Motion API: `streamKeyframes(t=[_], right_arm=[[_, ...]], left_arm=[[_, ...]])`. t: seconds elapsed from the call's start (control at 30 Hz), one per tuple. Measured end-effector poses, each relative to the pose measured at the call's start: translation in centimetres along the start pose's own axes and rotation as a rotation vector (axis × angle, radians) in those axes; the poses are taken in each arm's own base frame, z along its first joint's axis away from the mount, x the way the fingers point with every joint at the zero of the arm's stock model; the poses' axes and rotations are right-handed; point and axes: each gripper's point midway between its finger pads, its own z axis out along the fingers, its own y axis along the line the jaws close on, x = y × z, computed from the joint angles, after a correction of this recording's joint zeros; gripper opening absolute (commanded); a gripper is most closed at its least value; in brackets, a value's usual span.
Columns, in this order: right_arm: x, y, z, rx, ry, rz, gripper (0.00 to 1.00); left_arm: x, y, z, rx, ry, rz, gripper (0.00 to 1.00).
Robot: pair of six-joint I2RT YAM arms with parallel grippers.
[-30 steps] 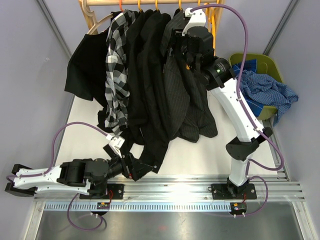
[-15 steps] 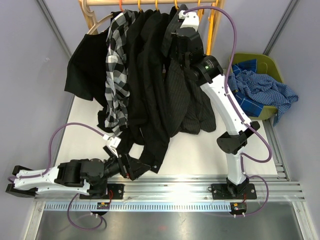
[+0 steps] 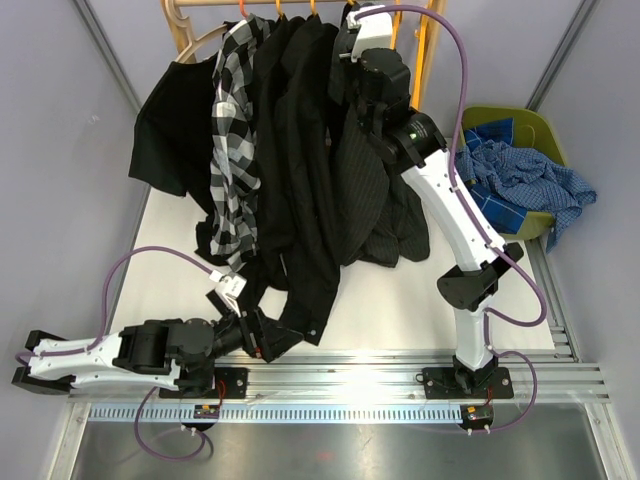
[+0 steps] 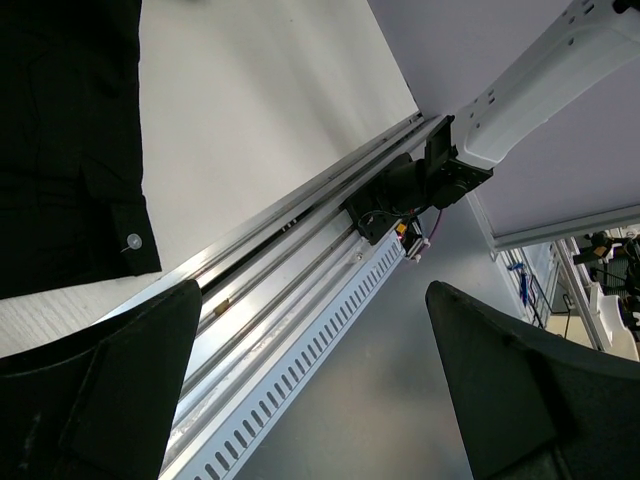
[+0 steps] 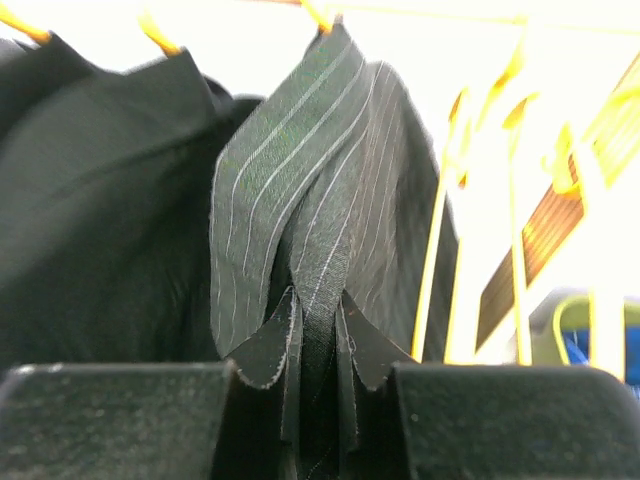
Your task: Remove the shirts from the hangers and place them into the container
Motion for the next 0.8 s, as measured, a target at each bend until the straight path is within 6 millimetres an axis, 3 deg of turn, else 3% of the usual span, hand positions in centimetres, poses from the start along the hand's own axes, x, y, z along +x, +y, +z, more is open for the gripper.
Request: streamKeyframes(t=[0.23, 0.37, 0.5, 0.67, 0.8], right_arm=[[-3.9, 0.3, -0.1, -0.048, -0.136, 0.029, 0.0], [-6.0, 0.4, -1.5, -0.109, -0.199, 0.077, 0.0], [-8.1, -0.6, -4.6, -0.153, -0.274, 0.142, 0.0], [-10.7, -3.4, -9.0, -0.164, -0.357, 0.215, 0.0], [-10.5, -5.0, -12.2, -0.182, -0.365, 0.266, 0.0]], left_arm=[[0.1, 0.0, 0.0, 0.0, 0.002, -0.002, 0.99], [-0.2, -0.1, -0.2, 0.011, -0.006, -0.016, 0.99], [-0.3, -0.2, -0.3, 0.017, -0.011, -0.022, 0.99], [-0.2, -0.2, -0.2, 0.015, -0.008, -0.02, 0.99], [0.0, -0.1, 0.0, 0.003, -0.002, -0.007, 0.99]])
